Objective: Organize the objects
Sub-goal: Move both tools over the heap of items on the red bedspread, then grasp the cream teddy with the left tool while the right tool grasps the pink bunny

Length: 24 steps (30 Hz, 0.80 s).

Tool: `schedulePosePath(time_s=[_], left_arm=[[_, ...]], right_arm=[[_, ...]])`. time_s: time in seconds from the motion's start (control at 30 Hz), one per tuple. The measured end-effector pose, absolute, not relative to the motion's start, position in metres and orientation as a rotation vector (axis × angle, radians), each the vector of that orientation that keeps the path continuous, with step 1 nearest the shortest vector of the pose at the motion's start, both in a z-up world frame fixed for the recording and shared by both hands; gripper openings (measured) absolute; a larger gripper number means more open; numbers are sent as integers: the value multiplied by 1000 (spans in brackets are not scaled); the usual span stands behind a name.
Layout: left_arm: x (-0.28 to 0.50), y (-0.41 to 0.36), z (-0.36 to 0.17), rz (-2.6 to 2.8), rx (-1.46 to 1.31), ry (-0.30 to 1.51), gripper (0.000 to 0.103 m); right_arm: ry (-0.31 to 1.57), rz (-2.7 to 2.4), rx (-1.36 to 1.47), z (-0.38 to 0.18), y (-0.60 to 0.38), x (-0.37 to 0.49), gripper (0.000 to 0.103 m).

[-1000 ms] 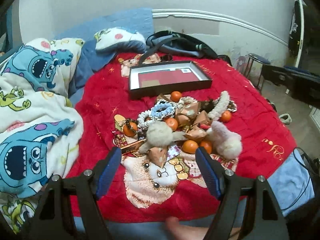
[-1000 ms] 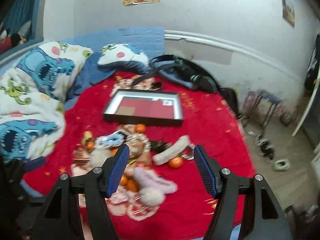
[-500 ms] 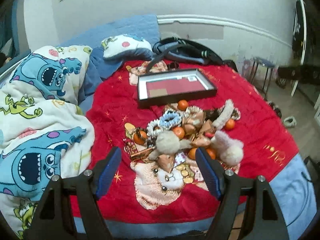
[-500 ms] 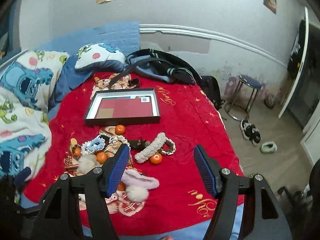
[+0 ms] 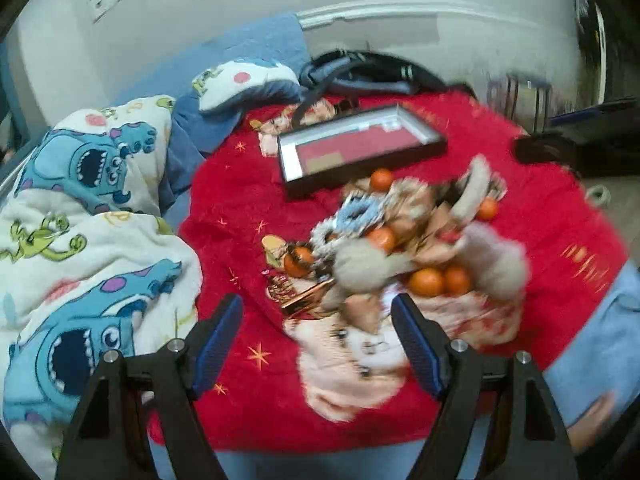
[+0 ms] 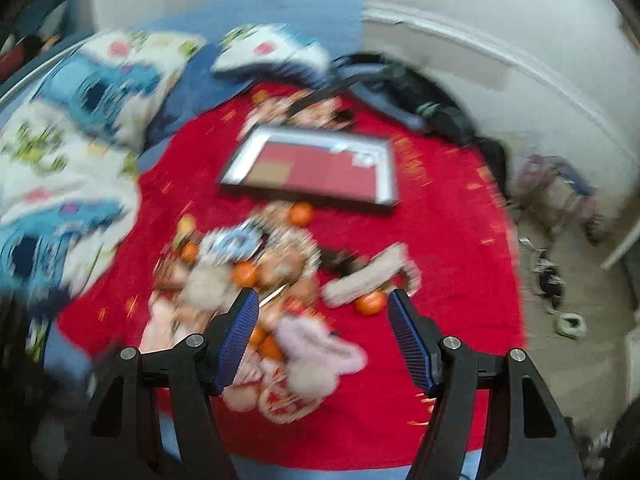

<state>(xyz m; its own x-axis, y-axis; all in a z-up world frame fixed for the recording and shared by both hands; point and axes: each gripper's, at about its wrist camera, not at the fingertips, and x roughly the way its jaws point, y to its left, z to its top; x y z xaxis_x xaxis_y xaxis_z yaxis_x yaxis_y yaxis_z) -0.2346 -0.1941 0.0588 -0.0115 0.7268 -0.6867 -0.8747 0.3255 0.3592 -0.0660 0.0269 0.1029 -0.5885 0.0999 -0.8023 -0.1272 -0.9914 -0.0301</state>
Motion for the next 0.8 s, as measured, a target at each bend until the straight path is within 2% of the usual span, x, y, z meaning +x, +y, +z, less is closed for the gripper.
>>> schedulePosePath(time_s=[0.3, 0.53, 0.6, 0.7, 0.73, 0.77, 0.8], left_arm=[[-269, -126, 28, 1164, -540, 841, 77], [-237, -111, -4, 1037, -506, 985, 77], [-226, -109, -13, 1026, -466, 1032, 77], [-217, -104, -23, 1013, -424, 1067, 77], [-215, -102, -27, 1015, -412, 1082, 77], [-213, -100, -30, 1014, -412, 1093, 77], [-212, -97, -33, 1013, -423, 1101, 77]], right_arm=[[-222, 2754, -1413, 11, 27, -60, 67], [-276, 2873, -1540, -33, 32, -74, 67], [-359, 2828, -1595, -45, 30, -77, 47], [-286, 2845, -1611, -45, 33, -78, 40], [-244, 2855, -1609, -42, 36, -78, 25], [-183, 2862, -1606, -37, 41, -78, 18], [-143, 2858, -1605, -34, 45, -78, 18]])
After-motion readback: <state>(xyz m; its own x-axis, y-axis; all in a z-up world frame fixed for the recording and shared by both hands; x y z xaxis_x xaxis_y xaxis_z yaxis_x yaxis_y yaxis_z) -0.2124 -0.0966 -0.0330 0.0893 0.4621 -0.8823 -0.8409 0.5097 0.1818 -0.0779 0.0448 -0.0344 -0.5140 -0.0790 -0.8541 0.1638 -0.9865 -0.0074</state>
